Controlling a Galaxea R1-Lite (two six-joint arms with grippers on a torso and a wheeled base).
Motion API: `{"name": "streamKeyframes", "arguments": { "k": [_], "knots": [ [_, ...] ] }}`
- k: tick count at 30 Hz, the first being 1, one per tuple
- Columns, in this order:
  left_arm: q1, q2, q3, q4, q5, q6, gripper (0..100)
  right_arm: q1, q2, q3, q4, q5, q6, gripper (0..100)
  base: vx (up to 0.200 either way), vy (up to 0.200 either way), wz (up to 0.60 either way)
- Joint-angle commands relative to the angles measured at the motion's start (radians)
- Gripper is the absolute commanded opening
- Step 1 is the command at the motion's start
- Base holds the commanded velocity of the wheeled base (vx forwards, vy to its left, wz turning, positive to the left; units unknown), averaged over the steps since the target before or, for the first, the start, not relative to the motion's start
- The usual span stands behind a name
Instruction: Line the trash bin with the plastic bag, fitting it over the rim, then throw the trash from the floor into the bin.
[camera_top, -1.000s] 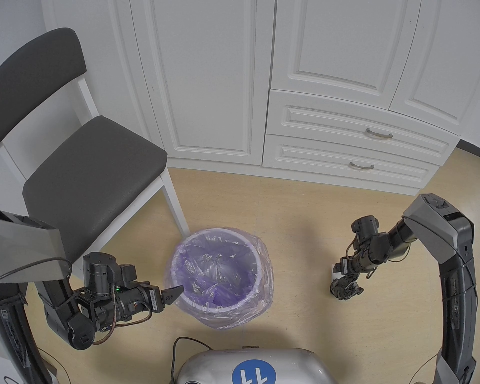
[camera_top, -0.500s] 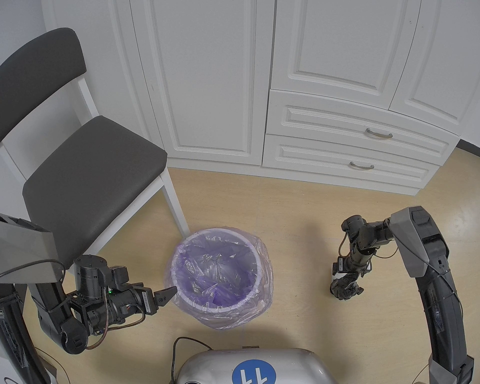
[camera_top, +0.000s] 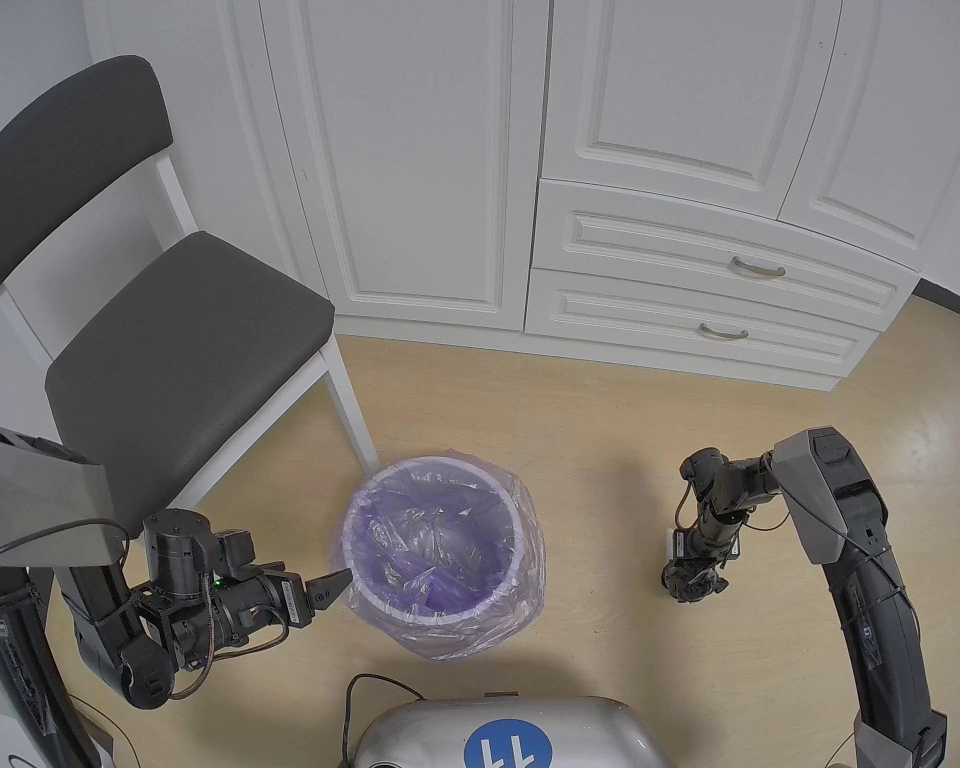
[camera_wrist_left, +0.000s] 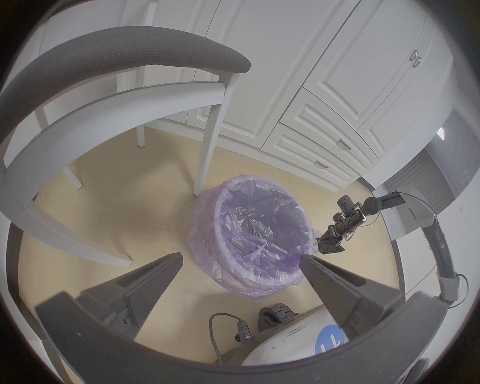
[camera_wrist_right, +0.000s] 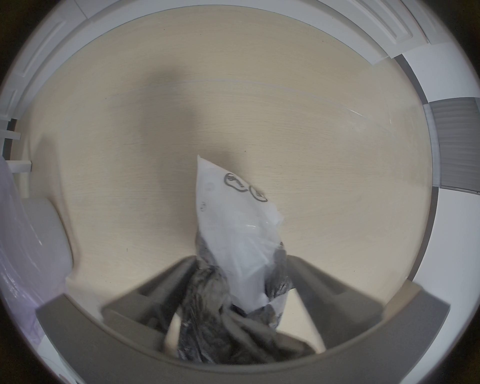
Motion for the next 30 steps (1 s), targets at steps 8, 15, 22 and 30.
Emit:
{"name": "streamKeyframes", "arguments": {
  "k": [8, 15, 22, 30],
  "knots": [
    [-0.002, -0.024, 0.049, -0.034, 0.074, -0.002, 100, 0.008, -0.012, 0.000, 0.001, -0.012, 0.057, 0, 0.000, 0.000, 0.00],
    [-0.003, -0.082, 0.138, -0.126, 0.118, 0.003, 100, 0.031, -0.164, 0.075, -0.007, -0.003, 0.114, 0, 0.000, 0.000, 0.00],
    [0.008, -0.167, 0.171, -0.152, 0.123, 0.008, 100, 0.077, -0.427, 0.280, -0.013, -0.047, 0.108, 0, 0.000, 0.000, 0.00],
    [0.001, -0.211, 0.180, -0.152, 0.120, 0.003, 100, 0.163, -0.731, 0.559, -0.189, -0.081, 0.075, 0, 0.000, 0.000, 0.00]
  ]
}}
